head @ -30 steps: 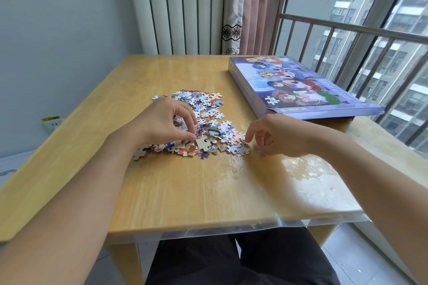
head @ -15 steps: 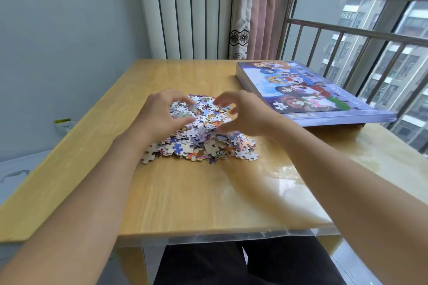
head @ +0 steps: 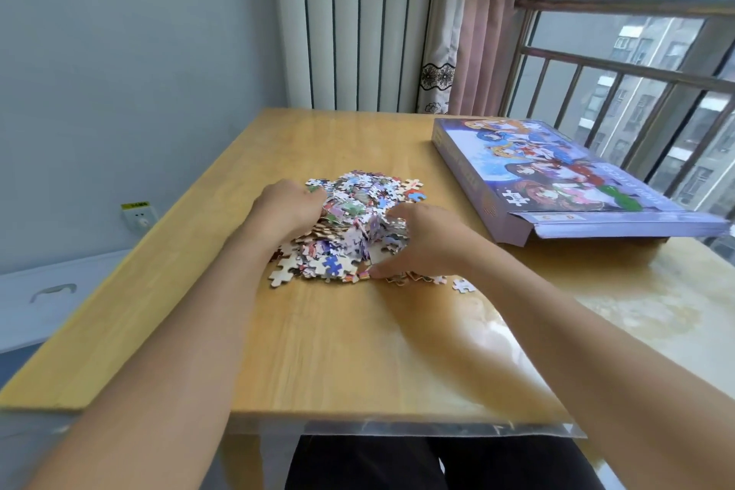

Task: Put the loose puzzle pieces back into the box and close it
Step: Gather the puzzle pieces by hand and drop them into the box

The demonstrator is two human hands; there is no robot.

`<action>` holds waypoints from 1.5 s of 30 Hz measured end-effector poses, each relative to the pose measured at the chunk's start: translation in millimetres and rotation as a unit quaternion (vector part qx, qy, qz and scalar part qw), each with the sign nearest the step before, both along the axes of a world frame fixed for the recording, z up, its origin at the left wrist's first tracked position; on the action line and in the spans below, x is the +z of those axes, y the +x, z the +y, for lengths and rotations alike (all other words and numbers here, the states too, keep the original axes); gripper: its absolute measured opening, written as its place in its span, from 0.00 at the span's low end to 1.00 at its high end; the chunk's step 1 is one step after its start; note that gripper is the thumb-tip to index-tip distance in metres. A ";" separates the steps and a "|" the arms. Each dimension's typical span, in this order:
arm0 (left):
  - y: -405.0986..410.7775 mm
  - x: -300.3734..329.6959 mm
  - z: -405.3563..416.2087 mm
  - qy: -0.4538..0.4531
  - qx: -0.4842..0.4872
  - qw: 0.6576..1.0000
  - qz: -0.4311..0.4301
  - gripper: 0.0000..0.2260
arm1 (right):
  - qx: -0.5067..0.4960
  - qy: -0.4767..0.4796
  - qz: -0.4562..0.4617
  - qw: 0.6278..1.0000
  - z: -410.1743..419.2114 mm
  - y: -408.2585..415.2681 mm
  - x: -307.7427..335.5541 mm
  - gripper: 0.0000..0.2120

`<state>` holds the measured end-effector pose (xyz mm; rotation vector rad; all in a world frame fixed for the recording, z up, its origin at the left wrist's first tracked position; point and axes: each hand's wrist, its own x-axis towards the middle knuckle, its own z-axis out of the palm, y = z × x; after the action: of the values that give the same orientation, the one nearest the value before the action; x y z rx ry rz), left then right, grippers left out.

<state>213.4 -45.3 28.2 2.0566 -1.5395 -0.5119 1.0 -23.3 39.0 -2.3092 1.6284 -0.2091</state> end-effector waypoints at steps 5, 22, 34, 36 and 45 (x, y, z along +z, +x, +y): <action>-2.6 1.7 -1.0 -0.017 -0.045 0.988 0.149 0.12 | 0.042 -0.026 -0.007 0.999 -8.5 6.0 5.6 0.50; -4.0 11.8 5.7 0.013 0.001 0.956 0.292 0.12 | 0.165 -0.085 0.059 0.981 -39.8 42.2 -1.9 0.45; 0.2 6.4 -0.4 -0.018 -0.014 0.965 0.262 0.13 | 0.112 -0.080 0.071 0.988 -54.8 53.9 4.2 0.29; 2.6 2.8 -4.0 -0.035 -0.013 0.972 0.232 0.14 | 0.105 -0.090 0.060 0.989 -56.0 52.8 6.6 0.28; 4.5 -0.5 -7.0 -0.100 0.009 0.978 0.183 0.13 | 0.077 -0.099 0.003 0.992 -59.5 46.3 7.7 0.28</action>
<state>218.0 -52.3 27.7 1.7089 -1.2959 -0.6592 47.3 -82.8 46.6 -2.5719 1.4835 -0.3442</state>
